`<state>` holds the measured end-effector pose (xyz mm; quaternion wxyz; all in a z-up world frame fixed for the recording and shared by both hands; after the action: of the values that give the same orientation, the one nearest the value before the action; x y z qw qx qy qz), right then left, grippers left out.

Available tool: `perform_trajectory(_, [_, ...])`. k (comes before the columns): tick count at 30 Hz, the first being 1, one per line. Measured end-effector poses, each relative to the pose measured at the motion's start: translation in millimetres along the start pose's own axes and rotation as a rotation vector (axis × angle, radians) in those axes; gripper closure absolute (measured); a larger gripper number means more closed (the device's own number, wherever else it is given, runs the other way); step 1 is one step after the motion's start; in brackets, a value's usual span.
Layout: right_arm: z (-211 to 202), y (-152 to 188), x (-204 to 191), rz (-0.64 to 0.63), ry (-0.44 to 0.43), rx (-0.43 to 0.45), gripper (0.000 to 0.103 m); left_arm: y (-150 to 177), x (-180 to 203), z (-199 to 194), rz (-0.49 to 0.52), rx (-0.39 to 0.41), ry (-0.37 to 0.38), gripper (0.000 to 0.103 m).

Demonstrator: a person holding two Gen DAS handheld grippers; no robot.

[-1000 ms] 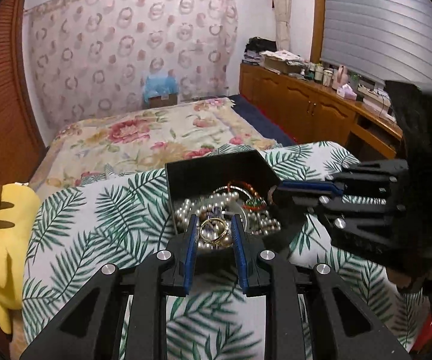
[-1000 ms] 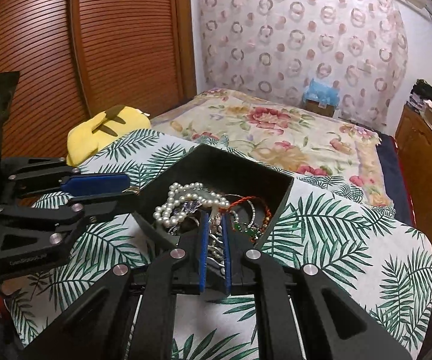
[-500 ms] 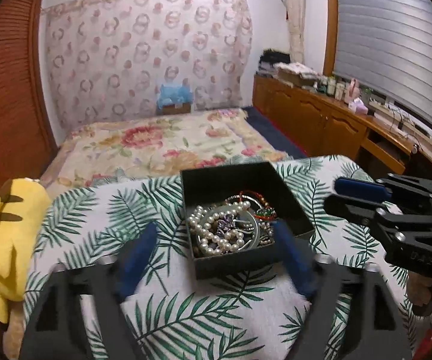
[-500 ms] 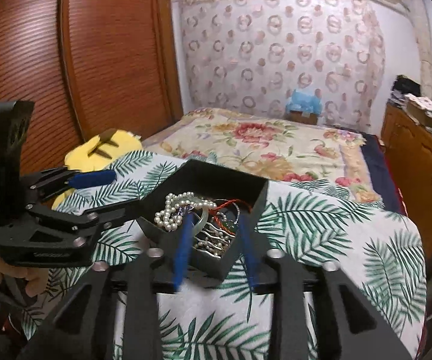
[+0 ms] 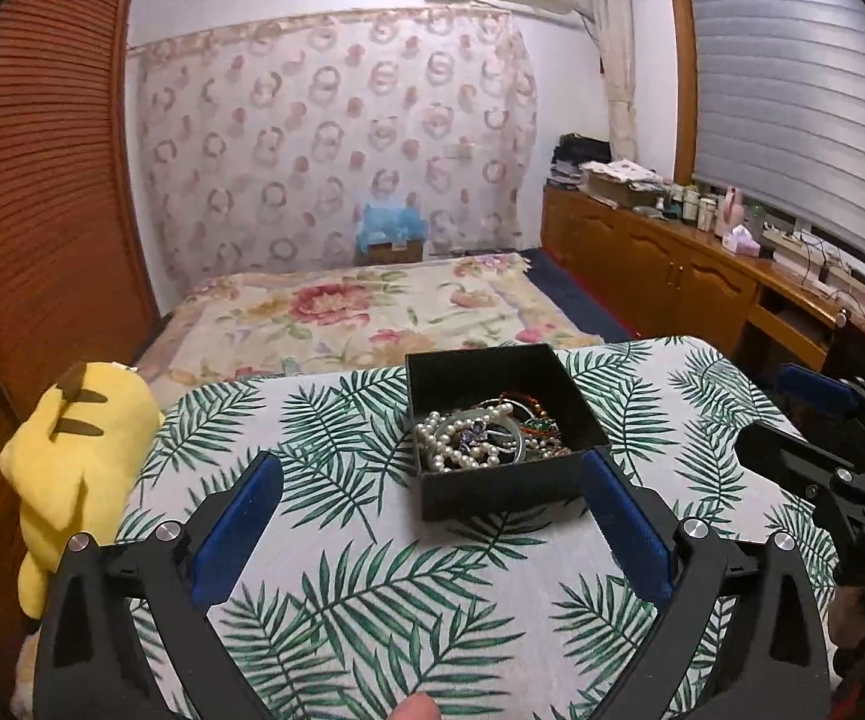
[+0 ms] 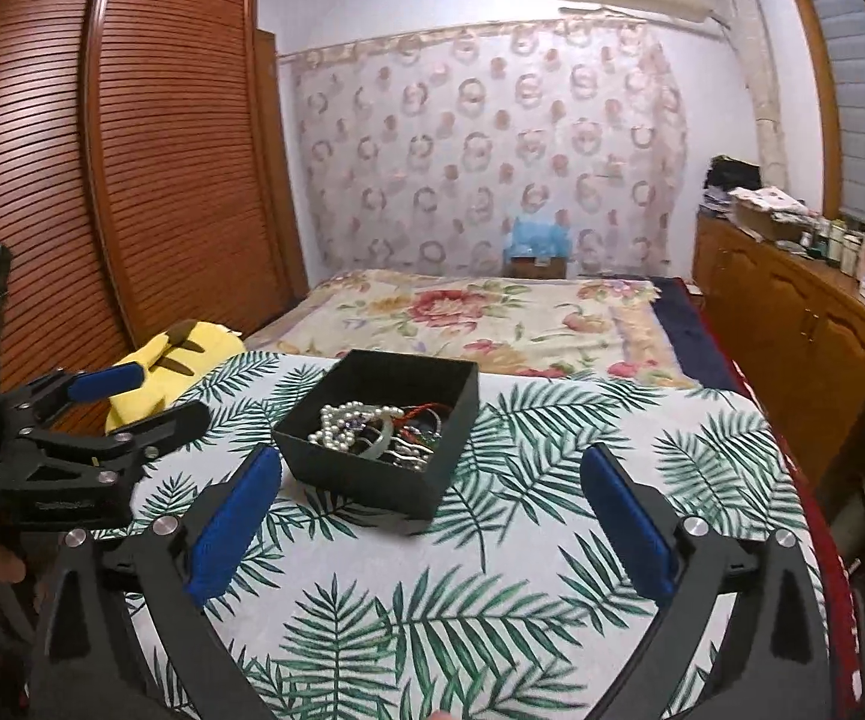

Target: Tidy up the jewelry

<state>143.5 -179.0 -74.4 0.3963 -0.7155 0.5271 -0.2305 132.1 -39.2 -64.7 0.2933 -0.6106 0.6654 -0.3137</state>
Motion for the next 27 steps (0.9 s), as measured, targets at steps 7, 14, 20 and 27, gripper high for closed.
perform_trajectory(7, [-13.5,9.3,8.8,0.027,0.042,0.013,0.002,12.7,-3.3,-12.3,-0.013,-0.01,-0.012,0.008])
perform_trajectory(14, [-16.7,11.9,13.3,0.035,0.061,0.018,0.002,19.8,-7.7,-19.5,-0.033,-0.006,-0.019,0.008])
perform_trajectory(20, [-17.8,11.9,12.8,0.04,0.067,0.022,0.002,19.2,-5.8,-23.3,-0.033,0.005,-0.015,0.008])
perform_trajectory(27, [-17.2,13.2,13.7,0.047,0.067,0.017,0.002,19.5,-5.3,-23.8,-0.035,0.007,-0.014,0.008])
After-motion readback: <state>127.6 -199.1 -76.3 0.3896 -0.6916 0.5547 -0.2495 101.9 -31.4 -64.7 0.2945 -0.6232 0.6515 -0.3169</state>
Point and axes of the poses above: each gripper's, at about its wrist camera, not at the fingertips, and z roughly the way its jaws point, x to its right, y to its underside, the point moved 6 cm from there along z, roughly the way its jaws point, and after that the axes turned 8 degrees about -x, right-handed, at the moved point
